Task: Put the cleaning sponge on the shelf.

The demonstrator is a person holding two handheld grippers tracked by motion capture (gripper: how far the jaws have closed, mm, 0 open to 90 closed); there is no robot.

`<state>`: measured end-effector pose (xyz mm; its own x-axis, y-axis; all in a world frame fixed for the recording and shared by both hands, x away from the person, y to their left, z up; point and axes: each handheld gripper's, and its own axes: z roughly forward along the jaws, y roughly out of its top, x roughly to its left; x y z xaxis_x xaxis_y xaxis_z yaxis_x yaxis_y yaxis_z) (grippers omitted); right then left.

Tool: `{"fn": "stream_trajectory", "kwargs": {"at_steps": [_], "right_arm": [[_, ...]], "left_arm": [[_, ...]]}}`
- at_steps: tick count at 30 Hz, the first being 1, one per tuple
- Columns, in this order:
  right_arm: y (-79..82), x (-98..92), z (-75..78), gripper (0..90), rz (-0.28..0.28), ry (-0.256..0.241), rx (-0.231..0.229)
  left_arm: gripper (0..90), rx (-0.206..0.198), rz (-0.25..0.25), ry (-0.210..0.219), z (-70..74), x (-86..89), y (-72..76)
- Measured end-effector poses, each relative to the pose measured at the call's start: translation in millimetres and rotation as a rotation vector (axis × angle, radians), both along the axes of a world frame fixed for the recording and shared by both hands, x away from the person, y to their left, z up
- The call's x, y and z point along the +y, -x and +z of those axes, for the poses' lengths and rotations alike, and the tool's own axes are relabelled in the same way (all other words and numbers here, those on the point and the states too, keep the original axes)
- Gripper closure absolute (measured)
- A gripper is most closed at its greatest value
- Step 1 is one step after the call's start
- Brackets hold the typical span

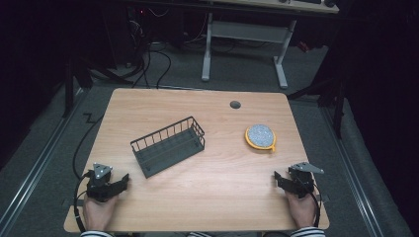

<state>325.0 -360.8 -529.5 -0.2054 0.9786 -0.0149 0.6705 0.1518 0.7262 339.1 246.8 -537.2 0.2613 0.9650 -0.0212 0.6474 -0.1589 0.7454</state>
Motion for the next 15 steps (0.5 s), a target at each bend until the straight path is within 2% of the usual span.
{"fn": "stream_trajectory", "kwargs": {"at_steps": [3, 6, 15], "right_arm": [[0.0, 0.0, 0.0, 37.2, 0.0, 0.0, 0.0], [0.0, 0.0, 0.0, 37.2, 0.0, 0.0, 0.0], [0.0, 0.0, 0.0, 37.2, 0.0, 0.0, 0.0]], "left_arm": [[31.9, 0.002, 0.002, 0.017, 0.3, 1.6, 0.6], [32.1, 0.003, 0.005, 0.054, 0.6, 4.5, 1.7], [33.5, -0.003, -0.026, 0.084, 8.0, 5.3, 5.6]]}}
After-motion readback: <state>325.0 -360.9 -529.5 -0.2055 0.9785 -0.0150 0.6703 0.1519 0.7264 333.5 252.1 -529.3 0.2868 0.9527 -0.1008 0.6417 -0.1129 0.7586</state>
